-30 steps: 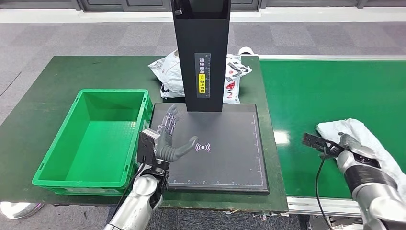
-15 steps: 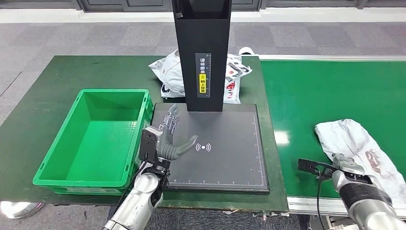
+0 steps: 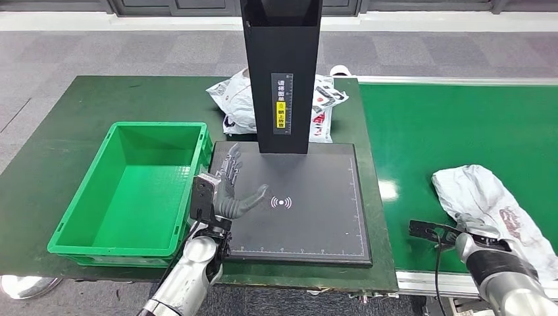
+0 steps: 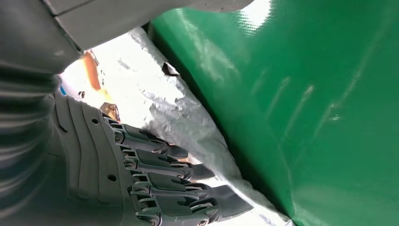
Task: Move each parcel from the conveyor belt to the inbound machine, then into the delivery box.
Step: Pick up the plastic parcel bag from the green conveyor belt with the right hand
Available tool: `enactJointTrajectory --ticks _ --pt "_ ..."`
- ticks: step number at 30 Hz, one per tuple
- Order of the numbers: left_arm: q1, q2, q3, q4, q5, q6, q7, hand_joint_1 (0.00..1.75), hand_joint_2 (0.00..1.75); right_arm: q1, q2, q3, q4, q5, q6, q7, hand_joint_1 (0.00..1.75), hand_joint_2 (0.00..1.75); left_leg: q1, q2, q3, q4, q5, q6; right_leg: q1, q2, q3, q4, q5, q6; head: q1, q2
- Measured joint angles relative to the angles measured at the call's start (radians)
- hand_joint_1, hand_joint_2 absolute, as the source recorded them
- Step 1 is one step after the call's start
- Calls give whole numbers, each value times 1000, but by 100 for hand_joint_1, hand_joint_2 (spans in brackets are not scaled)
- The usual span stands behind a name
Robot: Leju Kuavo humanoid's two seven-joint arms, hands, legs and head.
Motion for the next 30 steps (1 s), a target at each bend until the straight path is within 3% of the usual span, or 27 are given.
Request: enactJointTrajectory --ticks 21,30 --pt "-2 2 22 15 -1 5 0 0 175 48 -47 -4 7 -65 -51 35 0 175 1 -2 2 2 -1 7 0 -2 8 -7 1 8 0 0" --pt "10 5 32 12 -5 5 4 0 175 72 -68 -8 -4 -76 -129 31 0 175 1 -2 2 2 -1 10 0 -2 11 -10 2 10 0 0"
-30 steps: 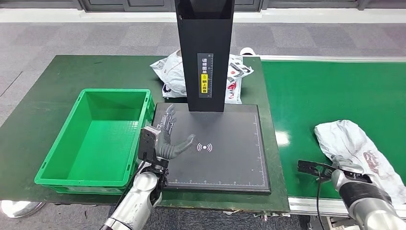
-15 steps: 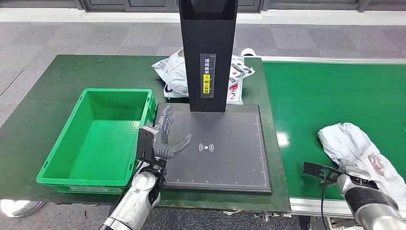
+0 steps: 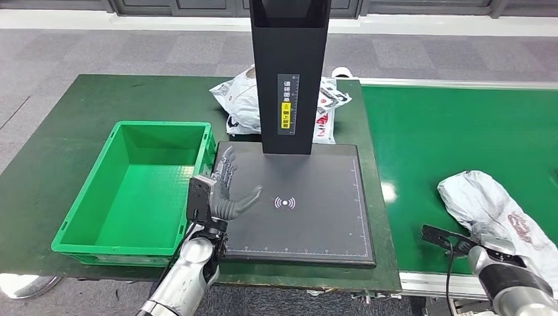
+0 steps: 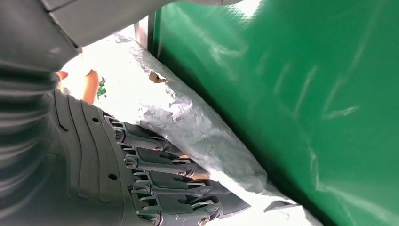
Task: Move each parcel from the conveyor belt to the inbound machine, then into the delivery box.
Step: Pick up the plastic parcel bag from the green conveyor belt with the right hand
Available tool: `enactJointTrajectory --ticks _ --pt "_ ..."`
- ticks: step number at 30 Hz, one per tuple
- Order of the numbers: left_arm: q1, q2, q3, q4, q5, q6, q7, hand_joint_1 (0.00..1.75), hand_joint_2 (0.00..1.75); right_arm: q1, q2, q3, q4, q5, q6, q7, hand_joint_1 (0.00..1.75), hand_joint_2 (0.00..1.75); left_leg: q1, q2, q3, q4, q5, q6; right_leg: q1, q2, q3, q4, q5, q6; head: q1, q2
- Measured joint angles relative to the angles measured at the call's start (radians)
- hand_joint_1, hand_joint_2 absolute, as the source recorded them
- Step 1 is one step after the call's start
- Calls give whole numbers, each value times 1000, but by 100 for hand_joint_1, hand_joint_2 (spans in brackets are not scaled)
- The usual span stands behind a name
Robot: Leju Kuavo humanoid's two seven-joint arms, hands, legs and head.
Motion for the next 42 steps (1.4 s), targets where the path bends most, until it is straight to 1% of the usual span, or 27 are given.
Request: enactJointTrajectory --ticks 7,10,12,15,20,23,28,31,33,35,37,42 --pt "5 1 14 0 -2 0 2 0 175 5 -24 -1 -12 4 -8 3 0 175 0 0 0 0 0 1 0 0 0 0 1 1 0 0" --pt "5 1 16 0 -4 0 6 0 175 12 -27 -1 -21 5 -33 13 0 175 0 0 -1 0 0 1 0 0 0 0 1 1 0 0" --pt "7 1 17 -2 -7 1 10 0 175 21 -27 -2 -34 17 -73 36 0 175 0 0 -2 0 0 1 0 0 -1 0 1 1 0 0" --pt "18 1 23 -17 -14 7 16 0 175 28 -20 -2 -61 68 -158 104 0 175 0 0 -3 0 0 1 0 0 -2 1 1 1 0 0" --pt "41 -1 36 -48 -18 19 22 0 175 -5 19 -2 -108 154 -277 204 0 175 0 2 -4 0 1 1 0 3 -5 1 1 1 0 0" --pt "54 -2 40 -63 -21 21 28 0 175 -16 34 -2 -141 195 -324 246 0 175 0 0 -4 0 1 0 0 1 -5 1 1 1 0 0" --pt "66 -3 50 -69 -29 21 30 0 175 -30 36 -4 -166 251 -385 283 0 175 0 -1 -5 0 2 0 0 0 -6 2 1 1 0 0" --pt "74 -5 57 -77 -35 26 30 0 175 -53 36 -14 -166 288 -482 301 0 175 0 0 -6 0 2 0 0 1 -6 1 1 1 0 0" --pt "82 -7 60 -85 -38 32 30 0 175 -71 36 -20 -168 310 -561 305 0 175 0 0 -6 0 2 1 0 1 -7 1 1 1 0 0" --pt "89 -8 62 -93 -40 35 31 0 175 -86 36 -23 -174 325 -619 304 0 175 0 0 -6 0 2 1 0 0 -7 1 1 1 0 0" --pt "94 -10 63 -99 -43 37 32 0 175 -97 37 -24 -180 334 -645 304 0 175 0 0 -6 0 2 1 0 0 -7 1 1 1 0 0" --pt "97 -10 65 -107 -46 39 33 0 175 -105 38 -31 -187 340 -653 305 0 175 0 -1 -6 0 2 0 0 0 -7 2 1 1 0 0"
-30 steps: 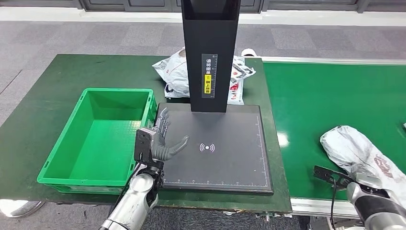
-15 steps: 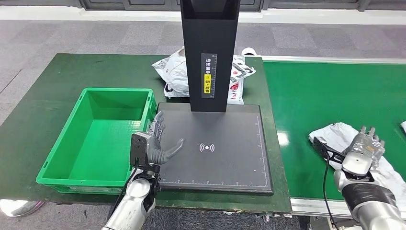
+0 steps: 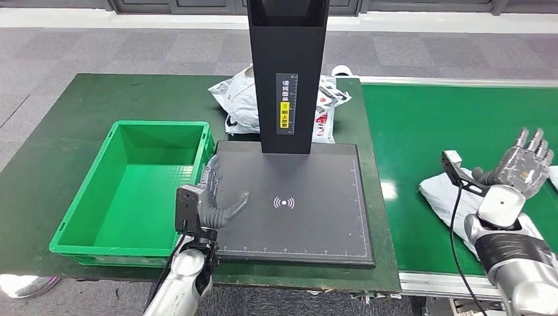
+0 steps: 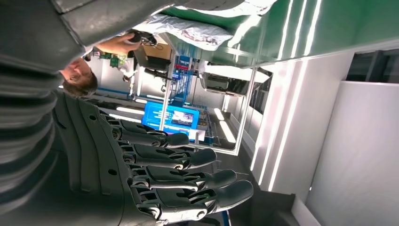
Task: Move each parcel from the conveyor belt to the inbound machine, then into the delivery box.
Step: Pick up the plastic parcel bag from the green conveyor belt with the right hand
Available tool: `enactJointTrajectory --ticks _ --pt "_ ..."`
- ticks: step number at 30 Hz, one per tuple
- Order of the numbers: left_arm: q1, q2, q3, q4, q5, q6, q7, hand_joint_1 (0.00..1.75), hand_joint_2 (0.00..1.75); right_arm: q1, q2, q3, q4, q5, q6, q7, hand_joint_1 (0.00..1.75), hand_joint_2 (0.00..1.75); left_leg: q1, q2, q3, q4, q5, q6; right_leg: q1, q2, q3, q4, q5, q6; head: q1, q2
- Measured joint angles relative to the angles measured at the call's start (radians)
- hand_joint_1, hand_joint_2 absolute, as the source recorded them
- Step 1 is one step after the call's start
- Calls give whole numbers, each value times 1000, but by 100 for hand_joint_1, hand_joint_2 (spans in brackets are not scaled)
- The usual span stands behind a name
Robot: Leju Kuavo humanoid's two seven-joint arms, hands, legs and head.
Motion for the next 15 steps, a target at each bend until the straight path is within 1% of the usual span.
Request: enactJointTrajectory --ticks 7,15 --pt "1 0 0 -1 -1 2 1 0 175 1 1 -13 -11 19 -57 -1 0 175 0 0 0 0 0 0 0 0 0 0 0 0 0 0" --pt "3 -2 0 -1 -1 2 1 0 175 1 2 -21 -14 20 -67 0 0 175 0 0 0 0 0 0 0 0 0 0 0 0 0 0"
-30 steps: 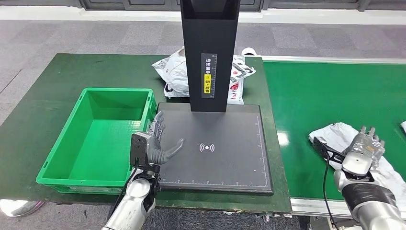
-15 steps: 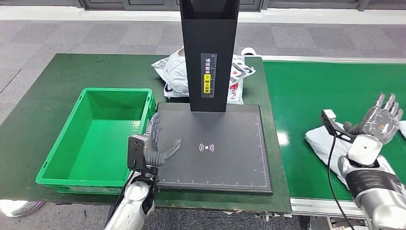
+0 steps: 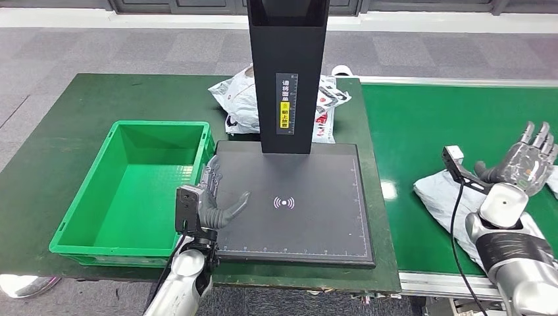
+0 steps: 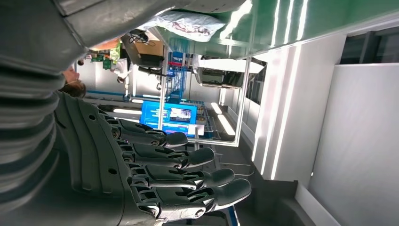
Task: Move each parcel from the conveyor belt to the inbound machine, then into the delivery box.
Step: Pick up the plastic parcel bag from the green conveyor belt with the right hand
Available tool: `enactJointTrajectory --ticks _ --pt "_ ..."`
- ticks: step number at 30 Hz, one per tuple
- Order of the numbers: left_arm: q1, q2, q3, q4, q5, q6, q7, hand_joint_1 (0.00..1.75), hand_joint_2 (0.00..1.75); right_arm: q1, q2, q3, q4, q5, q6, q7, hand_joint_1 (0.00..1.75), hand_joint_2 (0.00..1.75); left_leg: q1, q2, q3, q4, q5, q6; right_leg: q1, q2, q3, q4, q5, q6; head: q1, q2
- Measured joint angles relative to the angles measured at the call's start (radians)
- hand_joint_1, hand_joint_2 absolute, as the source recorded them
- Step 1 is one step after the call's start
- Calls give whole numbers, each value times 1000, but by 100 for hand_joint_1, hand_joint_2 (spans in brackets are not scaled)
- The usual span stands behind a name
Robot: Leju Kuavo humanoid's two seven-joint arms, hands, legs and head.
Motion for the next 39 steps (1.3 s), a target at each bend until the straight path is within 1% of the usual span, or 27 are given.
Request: enactJointTrajectory --ticks 5,7,9,12,16,19,24,29,39 --pt "0 0 0 0 -1 0 0 0 175 4 0 -2 0 0 -1 9 0 175 0 0 0 0 0 0 0 0 0 0 0 0 0 0" --pt "0 0 0 0 -1 0 0 0 175 6 0 -3 0 0 22 20 0 175 0 0 0 0 0 0 0 0 -1 0 0 0 0 0" --pt "-1 0 0 3 -2 -4 -1 0 175 9 -2 -11 1 -1 98 38 0 175 0 0 0 0 0 0 0 0 -1 0 0 0 0 0" --pt "-9 0 0 14 -2 -14 -3 0 175 24 -9 -34 8 -5 267 47 0 175 0 0 0 0 0 0 0 0 -1 0 0 0 0 0" --pt "-34 0 0 41 -1 -30 -6 0 175 60 -28 -62 33 -19 434 -7 0 175 0 0 -1 0 0 0 0 0 -2 -1 0 0 0 0" --pt "-55 0 0 65 0 -40 -9 0 175 95 -47 -74 53 -27 510 -55 0 175 0 0 -1 0 0 1 0 0 -2 -1 0 0 0 0" --pt "-70 -2 0 84 0 -43 -8 0 175 126 -61 -75 70 -27 549 -74 0 175 0 1 -2 0 -1 0 0 1 -3 0 0 0 0 0" --pt "-80 -6 0 95 0 -43 2 0 175 128 -67 -75 79 -22 579 -86 0 175 0 2 -2 0 -1 0 0 3 -3 0 0 0 0 0" --pt "-88 -8 -1 107 0 -43 4 0 175 123 -67 -75 89 -15 591 -89 0 175 0 2 -2 0 -1 0 0 2 -3 0 0 0 0 0"
